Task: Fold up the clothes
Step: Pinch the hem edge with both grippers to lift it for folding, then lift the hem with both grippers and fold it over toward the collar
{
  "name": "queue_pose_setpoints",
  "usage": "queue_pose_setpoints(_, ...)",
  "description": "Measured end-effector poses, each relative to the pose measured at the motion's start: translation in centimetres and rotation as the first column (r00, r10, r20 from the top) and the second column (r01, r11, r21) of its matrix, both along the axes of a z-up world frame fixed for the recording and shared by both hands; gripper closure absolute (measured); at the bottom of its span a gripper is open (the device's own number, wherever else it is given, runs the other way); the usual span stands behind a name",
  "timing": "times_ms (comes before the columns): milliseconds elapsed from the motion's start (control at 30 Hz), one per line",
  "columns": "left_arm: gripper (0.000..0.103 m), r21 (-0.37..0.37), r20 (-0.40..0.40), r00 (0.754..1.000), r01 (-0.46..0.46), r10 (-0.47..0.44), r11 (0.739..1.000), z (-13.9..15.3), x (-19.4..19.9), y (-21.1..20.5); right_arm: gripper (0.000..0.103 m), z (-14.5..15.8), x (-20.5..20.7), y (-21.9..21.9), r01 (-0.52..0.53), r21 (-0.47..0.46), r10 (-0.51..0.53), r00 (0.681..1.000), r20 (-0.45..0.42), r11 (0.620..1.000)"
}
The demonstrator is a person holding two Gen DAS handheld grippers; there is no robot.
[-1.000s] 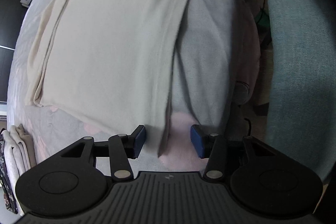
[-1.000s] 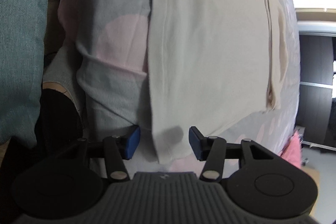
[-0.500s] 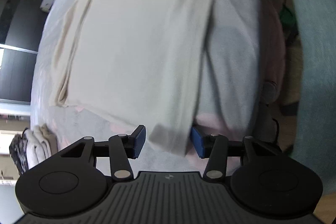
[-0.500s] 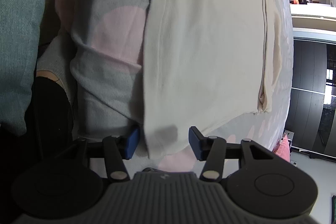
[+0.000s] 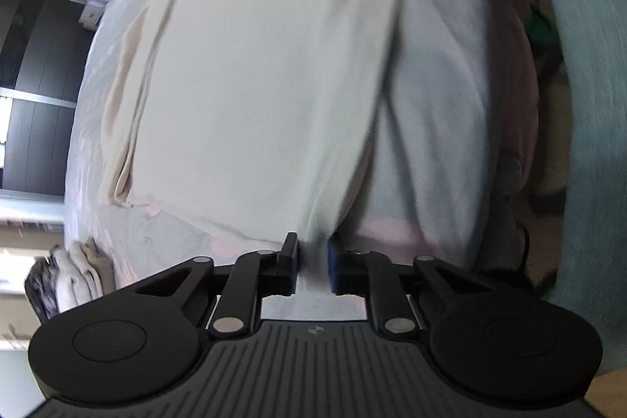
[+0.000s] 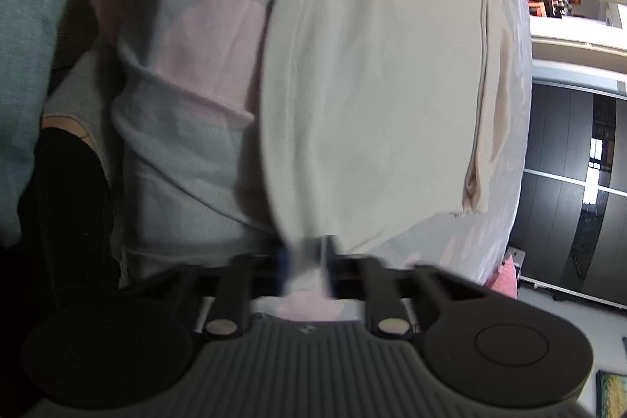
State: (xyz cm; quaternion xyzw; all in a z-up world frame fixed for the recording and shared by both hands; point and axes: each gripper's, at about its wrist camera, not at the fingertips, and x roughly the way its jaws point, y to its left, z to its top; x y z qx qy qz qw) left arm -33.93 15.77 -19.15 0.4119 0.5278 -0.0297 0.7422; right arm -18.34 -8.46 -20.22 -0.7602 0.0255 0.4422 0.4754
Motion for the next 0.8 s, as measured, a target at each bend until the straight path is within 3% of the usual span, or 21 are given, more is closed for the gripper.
queue_pose_setpoints(167, 0.097, -0.128, 0.098, 0.983, -0.144, 0.157, 0.981, 4.1, 1.0, 2.2, 0.097, 2.5, 1.7, 1.6, 0.069, 0.12, -0.068, 0.998, -0.009, 0.99)
queue_pose_setpoints(367, 0.098, -0.248, 0.188, 0.925, -0.282, 0.332, 0.927, 8.6, 2.5, 5.7, 0.097, 5.4, 3.8, 3.4, 0.15, 0.26, -0.147, 0.989, -0.031, 0.954)
queue_pose_setpoints(467, 0.098, -0.31, 0.213, 0.903, -0.299, 0.372, 0.903, 10.7, 3.5, 7.2, 0.097, 6.9, 4.9, 4.5, 0.19, 0.327, -0.185, 0.982, -0.045, 0.926)
queue_pose_setpoints(667, 0.098, -0.359, 0.28, 0.852, -0.334, 0.442, 0.872, 14.5, 7.0, 11.0, 0.098, 10.9, 9.3, 8.9, 0.249, 0.443, -0.247, 0.967, -0.062, 0.862)
queue_pose_setpoints(800, 0.098, -0.404, 0.271, 0.826, -0.368, 0.494, 0.837, 16.4, 10.8, 15.0, 0.098, 13.4, 12.6, 11.9, 0.282, 0.491, -0.274, 0.958, -0.089, 0.825)
